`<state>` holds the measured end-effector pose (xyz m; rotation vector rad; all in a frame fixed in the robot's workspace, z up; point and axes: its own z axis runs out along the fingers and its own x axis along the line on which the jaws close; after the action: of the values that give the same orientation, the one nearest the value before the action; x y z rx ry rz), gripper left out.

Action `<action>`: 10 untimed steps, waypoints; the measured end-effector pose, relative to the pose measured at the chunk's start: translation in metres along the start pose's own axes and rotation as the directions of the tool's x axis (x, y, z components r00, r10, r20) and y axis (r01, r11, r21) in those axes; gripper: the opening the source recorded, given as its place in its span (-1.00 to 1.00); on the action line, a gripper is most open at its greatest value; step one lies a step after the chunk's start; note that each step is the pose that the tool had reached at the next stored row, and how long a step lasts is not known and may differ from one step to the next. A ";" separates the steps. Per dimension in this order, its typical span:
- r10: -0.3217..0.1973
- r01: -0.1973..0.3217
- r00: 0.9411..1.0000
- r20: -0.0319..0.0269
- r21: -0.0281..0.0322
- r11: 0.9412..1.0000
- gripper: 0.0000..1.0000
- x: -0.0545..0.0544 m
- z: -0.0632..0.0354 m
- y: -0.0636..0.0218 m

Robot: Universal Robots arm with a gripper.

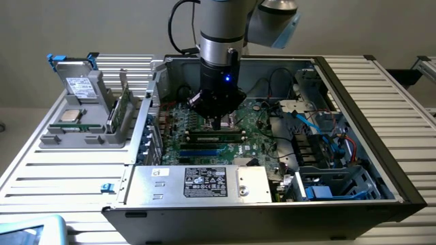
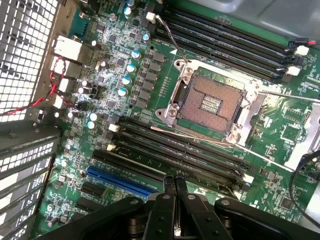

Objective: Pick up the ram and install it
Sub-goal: 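Press down the ram until it locks into place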

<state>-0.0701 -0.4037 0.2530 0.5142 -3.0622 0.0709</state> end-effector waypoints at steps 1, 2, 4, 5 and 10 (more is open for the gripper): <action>0.009 -0.009 1.000 0.001 0.002 1.000 -0.78 0.000 0.0000 0.0000; 0.019 -0.019 1.000 0.001 0.003 1.000 -0.78 0.000 -0.0001 -0.0001; 0.041 -0.041 0.999 0.002 0.003 0.999 -0.78 0.000 0.0000 0.0000; 0.054 -0.054 0.999 0.003 0.002 0.999 -0.78 0.000 0.0000 0.0000; 0.113 -0.113 0.994 0.006 0.001 0.994 -0.78 0.000 0.0000 0.0000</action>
<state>-0.0701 -0.4037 0.2530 0.3419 -3.0947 0.0753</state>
